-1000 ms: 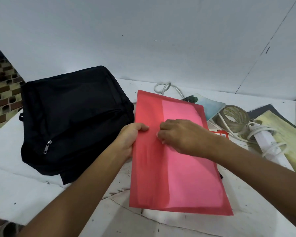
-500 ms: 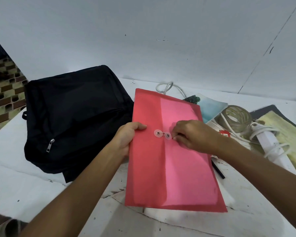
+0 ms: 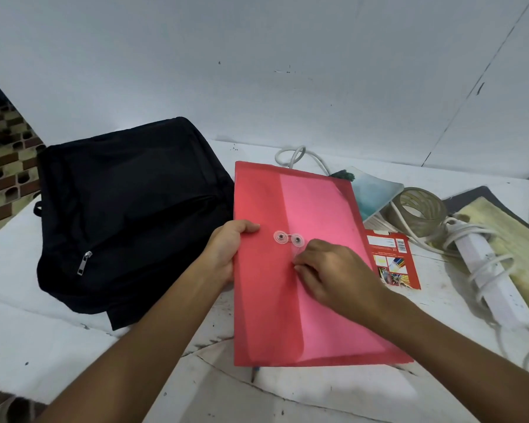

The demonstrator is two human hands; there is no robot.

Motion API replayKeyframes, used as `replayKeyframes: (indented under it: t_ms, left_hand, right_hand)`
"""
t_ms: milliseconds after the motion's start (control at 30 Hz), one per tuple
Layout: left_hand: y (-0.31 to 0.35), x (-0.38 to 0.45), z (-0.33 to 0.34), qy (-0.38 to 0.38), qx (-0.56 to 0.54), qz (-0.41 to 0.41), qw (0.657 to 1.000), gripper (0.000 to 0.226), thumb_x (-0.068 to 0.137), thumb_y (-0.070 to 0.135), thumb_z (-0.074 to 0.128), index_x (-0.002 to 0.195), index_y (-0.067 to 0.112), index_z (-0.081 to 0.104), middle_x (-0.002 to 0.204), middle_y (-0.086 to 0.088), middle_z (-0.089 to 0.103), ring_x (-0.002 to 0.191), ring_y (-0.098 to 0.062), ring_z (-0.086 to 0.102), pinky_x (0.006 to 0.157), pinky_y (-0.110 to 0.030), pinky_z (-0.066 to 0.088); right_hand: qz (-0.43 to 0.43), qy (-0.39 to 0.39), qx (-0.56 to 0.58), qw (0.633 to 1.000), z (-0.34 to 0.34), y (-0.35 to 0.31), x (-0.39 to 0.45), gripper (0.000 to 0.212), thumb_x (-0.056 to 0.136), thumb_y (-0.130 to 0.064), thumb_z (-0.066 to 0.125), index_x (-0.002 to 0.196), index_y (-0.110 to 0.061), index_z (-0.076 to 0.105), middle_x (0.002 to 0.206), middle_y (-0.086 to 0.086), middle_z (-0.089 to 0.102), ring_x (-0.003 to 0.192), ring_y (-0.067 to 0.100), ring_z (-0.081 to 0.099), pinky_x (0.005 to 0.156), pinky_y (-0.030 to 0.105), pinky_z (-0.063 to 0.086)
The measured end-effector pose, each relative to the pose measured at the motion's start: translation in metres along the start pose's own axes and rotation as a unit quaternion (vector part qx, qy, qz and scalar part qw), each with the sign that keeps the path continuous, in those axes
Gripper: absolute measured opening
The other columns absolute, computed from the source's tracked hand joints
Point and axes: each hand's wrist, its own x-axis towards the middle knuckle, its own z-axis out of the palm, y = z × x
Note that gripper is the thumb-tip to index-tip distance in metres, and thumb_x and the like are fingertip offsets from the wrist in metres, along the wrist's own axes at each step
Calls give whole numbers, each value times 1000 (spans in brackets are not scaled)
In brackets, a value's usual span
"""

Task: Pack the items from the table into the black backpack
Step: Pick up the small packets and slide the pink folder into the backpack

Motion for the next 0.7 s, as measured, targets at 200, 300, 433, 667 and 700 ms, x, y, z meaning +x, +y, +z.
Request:
replayKeyframes:
  t_ms: [200, 300, 433, 667, 700]
  left_hand:
    - [0, 4, -4, -18, -11, -9, 1000, 25, 82, 14, 61, 104, 3, 66, 87, -16, 70, 69, -28, 68, 59, -36, 56]
    - [0, 4, -6, -29, -20, -11, 999, 25, 83, 15, 60, 106, 4, 66, 86, -15, 71, 66, -27, 68, 54, -34, 56]
    - [-2, 3, -9, -54, -31, -14, 998, 29, 83, 16, 59, 109, 3, 65, 89, -16, 71, 70, -29, 69, 58, -37, 58]
    - [13, -2, -17, -116, -20, 37, 992, 22, 85, 13, 55, 101, 4, 65, 72, -11, 72, 59, -23, 69, 53, -31, 57]
    - [19, -5, -18, -128, -9, 47, 991, 21, 84, 12, 55, 100, 4, 65, 72, -11, 71, 59, -22, 69, 54, -30, 57]
  right_hand:
    - [24, 51, 164, 985, -9, 8, -5, 11, 80, -10, 60, 79, -9, 72, 70, -7, 60, 60, -1, 50, 59, 12, 38]
    - [110, 174, 187, 960, -13, 28, -6, 13, 78, -3, 58, 79, -7, 70, 73, -7, 61, 65, -4, 53, 63, 10, 38]
    - [351, 168, 210, 897, -11, 76, -6, 29, 83, -15, 68, 111, -14, 65, 103, 2, 63, 84, 15, 60, 82, 36, 52]
    - [376, 190, 325, 847, -46, 88, -3, 73, 76, -33, 77, 139, -23, 41, 138, -1, 46, 120, 18, 49, 85, 25, 46]
    - [336, 205, 285, 874, -60, 84, 5, 78, 74, -39, 78, 141, -27, 39, 142, -4, 41, 123, 16, 45, 88, 22, 41]
